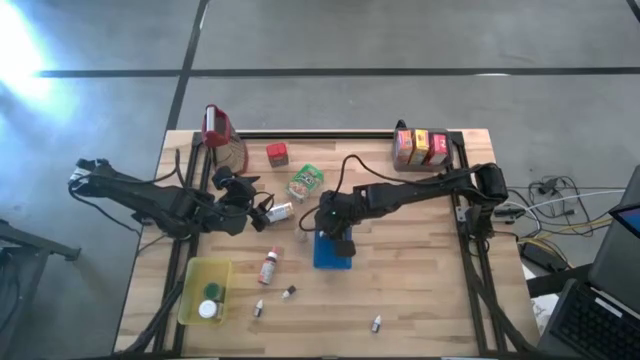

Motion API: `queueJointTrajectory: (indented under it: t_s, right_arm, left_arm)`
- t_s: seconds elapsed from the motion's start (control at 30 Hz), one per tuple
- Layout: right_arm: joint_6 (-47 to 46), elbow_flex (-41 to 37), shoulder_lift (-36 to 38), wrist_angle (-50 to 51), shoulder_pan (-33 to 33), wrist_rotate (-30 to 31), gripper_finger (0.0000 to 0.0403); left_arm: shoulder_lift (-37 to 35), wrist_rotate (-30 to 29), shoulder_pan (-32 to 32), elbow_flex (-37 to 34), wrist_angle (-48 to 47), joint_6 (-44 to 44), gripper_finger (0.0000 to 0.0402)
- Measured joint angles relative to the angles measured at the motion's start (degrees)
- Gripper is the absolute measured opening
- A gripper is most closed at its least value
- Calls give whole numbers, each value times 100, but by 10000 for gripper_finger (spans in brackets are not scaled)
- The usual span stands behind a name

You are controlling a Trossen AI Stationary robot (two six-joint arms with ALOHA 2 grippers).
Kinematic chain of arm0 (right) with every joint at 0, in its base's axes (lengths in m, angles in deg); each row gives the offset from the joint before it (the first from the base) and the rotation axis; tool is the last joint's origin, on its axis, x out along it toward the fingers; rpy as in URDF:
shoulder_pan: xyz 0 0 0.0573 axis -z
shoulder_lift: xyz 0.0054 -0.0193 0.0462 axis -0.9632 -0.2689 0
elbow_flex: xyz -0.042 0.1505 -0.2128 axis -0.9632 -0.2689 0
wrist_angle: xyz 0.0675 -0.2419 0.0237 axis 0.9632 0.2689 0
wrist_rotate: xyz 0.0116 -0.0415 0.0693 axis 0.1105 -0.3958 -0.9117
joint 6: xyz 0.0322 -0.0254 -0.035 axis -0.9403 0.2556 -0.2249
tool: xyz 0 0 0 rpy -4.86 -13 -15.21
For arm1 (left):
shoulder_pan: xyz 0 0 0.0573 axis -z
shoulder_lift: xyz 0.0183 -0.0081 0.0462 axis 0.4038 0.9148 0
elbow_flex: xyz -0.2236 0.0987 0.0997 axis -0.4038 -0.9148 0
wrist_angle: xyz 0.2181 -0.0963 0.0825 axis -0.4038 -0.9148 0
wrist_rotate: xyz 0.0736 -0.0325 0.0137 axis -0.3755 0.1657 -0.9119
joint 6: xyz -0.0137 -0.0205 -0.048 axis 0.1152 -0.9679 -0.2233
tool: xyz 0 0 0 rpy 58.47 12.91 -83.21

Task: Pick & Place Kitchen Items
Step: Put the small green food coloring bottle into the blue bin

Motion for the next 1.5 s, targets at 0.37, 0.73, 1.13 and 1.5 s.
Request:
queueJointTrajectory:
  t_s: [0.37,0.73,1.13,1.5]
  right_arm:
    - [3,-59,0,-255,0,0,66]
    - [-97,-148,0,-128,1,47,65]
    - [-205,-205,0,-110,13,42,65]
    - [-168,-28,2,-233,26,46,65]
  left_arm:
    - [1,0,1,0,2,0,300]
    - [-1,0,-1,0,0,0,300]
    - [1,0,0,0,1,0,300]
    - [1,0,-1,0,2,0,300]
